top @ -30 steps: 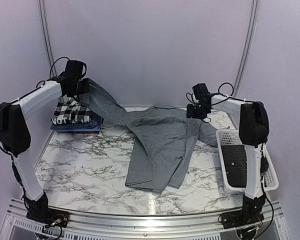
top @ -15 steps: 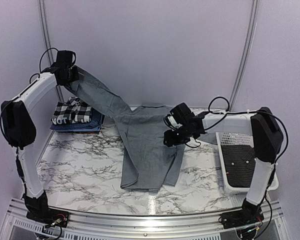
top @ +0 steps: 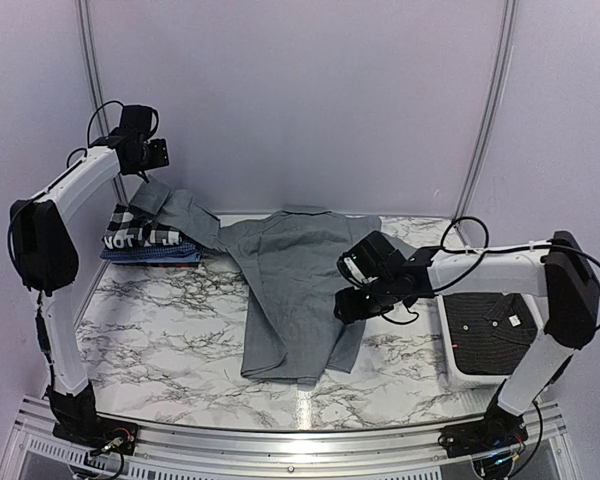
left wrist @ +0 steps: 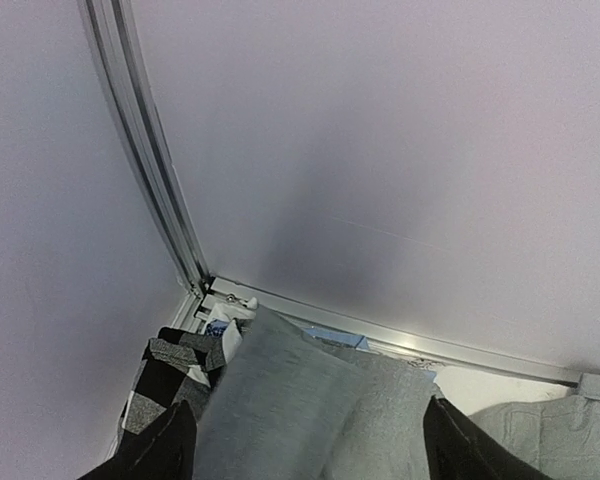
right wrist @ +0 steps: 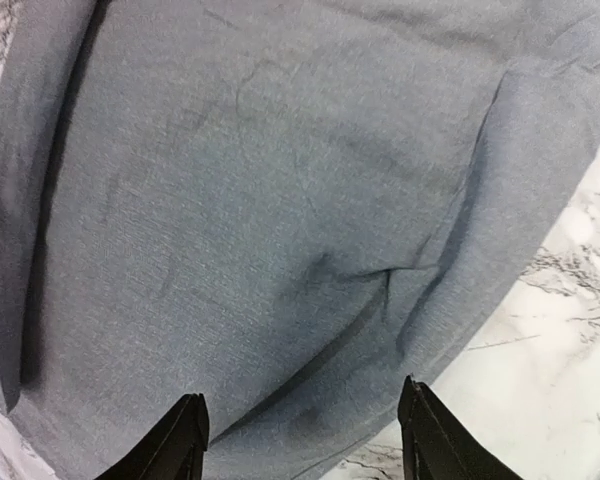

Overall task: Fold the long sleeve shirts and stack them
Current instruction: Flatten out the crumpled shirt at the center of the board, then pick up the sleeve from the center of the board.

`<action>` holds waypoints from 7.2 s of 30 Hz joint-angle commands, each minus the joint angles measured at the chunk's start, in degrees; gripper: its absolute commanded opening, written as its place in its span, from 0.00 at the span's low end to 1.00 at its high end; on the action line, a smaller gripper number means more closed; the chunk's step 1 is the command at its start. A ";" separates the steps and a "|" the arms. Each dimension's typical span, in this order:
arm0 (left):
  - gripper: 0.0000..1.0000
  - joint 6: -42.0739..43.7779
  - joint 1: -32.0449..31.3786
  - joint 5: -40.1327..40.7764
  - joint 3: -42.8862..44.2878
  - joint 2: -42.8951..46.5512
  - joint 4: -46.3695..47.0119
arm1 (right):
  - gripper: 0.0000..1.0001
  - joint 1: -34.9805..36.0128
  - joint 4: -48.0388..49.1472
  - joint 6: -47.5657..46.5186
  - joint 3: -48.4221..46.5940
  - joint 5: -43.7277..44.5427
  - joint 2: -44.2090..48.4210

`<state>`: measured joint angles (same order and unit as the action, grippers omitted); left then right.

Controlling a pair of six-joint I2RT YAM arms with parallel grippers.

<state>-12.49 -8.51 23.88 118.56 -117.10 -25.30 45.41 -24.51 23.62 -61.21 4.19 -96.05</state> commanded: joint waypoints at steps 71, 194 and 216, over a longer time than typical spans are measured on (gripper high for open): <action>0.00 -34.99 -61.39 2.80 -49.84 14.83 -3.70 | 0.50 11.09 1.62 12.95 14.76 3.48 10.26; 0.55 -2.63 -0.36 6.78 -4.49 -6.53 -6.02 | 0.74 2.07 2.53 4.25 1.12 -1.32 12.00; 0.23 -2.02 2.59 8.11 0.41 -9.83 -6.11 | 0.74 2.07 2.54 4.18 0.57 -1.72 10.53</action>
<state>-14.81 -6.68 30.70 117.08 -125.71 -31.27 47.92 -22.76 27.83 -58.37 2.81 -84.99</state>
